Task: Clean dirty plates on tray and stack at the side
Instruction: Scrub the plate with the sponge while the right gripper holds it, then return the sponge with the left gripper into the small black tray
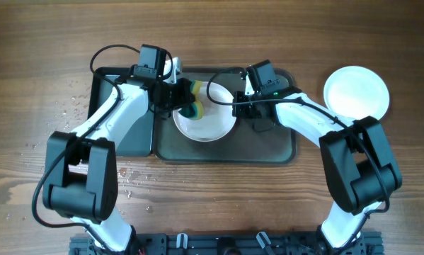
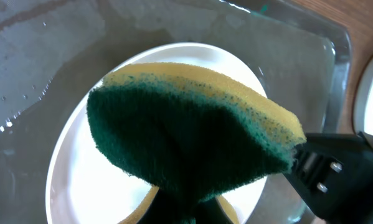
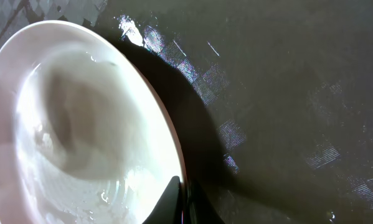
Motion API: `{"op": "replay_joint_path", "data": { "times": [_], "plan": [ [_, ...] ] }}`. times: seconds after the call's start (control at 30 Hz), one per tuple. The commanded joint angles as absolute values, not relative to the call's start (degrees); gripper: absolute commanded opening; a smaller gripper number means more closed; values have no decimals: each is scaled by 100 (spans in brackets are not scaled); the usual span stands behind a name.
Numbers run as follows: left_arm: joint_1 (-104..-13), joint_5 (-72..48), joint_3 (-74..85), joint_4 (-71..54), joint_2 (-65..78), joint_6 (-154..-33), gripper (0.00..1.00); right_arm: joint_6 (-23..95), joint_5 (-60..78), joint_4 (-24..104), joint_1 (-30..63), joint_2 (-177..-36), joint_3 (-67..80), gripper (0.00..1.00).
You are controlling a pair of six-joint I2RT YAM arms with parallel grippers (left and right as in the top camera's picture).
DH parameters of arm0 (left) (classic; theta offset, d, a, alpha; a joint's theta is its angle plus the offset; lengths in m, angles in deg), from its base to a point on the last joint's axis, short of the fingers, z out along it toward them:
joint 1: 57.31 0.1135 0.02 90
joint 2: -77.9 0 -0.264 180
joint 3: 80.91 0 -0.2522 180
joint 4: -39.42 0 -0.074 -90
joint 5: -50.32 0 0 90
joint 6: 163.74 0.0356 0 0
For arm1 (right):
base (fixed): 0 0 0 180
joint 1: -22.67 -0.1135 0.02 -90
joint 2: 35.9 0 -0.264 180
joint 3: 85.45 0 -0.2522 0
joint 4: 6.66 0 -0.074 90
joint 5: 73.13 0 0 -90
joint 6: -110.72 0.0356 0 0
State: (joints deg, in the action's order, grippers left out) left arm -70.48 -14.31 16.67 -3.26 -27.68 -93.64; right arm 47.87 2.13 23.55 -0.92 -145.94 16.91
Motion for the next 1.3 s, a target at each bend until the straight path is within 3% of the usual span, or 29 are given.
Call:
{"op": "replay_joint_path", "data": {
  "times": [0.0,0.5,0.9,1.1,1.27],
  "plan": [
    [-7096,-1873,1676,-315,-2902,-9417,4,4766,289,2320,-116,-14716,1755,4],
    [-7098,-1831,1676,-348,-3678,-10108,4,4761,291,2327,-116,-14716,1755,4],
    [-7354,-284,1676,-211,-3946,-10188,4,4766,289,2325,-116,-14716,1755,5],
    [-7402,1091,1562,360,-3942,-10188,4,4763,291,2320,-116,-14716,1755,4],
    [-7244,1004,1099,181,-3741,-10138,4,4763,291,2344,-116,-14716,1755,4]
  ]
}}
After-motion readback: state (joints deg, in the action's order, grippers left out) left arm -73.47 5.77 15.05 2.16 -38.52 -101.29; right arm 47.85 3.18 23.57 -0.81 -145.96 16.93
